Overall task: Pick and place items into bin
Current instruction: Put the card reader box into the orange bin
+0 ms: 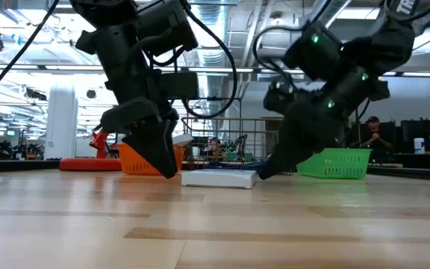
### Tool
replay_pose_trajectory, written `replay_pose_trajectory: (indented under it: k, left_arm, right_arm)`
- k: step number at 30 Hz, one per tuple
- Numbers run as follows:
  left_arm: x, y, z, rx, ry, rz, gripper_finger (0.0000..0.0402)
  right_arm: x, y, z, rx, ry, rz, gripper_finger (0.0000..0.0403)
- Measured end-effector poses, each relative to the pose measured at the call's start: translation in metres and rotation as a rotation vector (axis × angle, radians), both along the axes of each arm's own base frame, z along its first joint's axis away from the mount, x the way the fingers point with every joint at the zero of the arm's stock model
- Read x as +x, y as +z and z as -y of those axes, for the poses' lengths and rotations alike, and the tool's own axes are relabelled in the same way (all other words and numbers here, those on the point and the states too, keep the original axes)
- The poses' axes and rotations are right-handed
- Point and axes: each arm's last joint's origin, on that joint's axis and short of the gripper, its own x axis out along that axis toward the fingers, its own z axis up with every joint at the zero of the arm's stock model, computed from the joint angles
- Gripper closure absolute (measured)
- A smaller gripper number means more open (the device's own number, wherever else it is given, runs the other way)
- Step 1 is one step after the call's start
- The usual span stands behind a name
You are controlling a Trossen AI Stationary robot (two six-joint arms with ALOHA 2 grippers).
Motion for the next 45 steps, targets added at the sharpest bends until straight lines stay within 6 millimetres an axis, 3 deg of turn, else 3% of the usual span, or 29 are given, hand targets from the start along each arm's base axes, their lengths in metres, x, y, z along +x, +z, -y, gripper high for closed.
replay_pose_trajectory:
  k: [7,21,31,45]
  left_arm:
    - [0.003,0.001,-0.007,0.005,-0.001,0.026,0.0258]
    - [0.004,0.001,-0.008,0.003,-0.002,0.035,0.0258]
    - [0.006,0.002,-0.007,0.002,-0.002,0.049,0.0258]
    - [0.006,0.002,-0.007,0.000,-0.002,0.054,0.0258]
  right_arm:
    - [0.010,0.010,-0.007,-0.004,0.034,0.034,0.0403]
    - [0.009,0.009,-0.007,-0.005,0.033,0.013,0.0403]
    - [0.026,-0.026,-0.008,0.017,0.043,-0.043,0.0403]
    - [0.032,-0.019,-0.006,0.014,0.078,-0.005,0.0403]
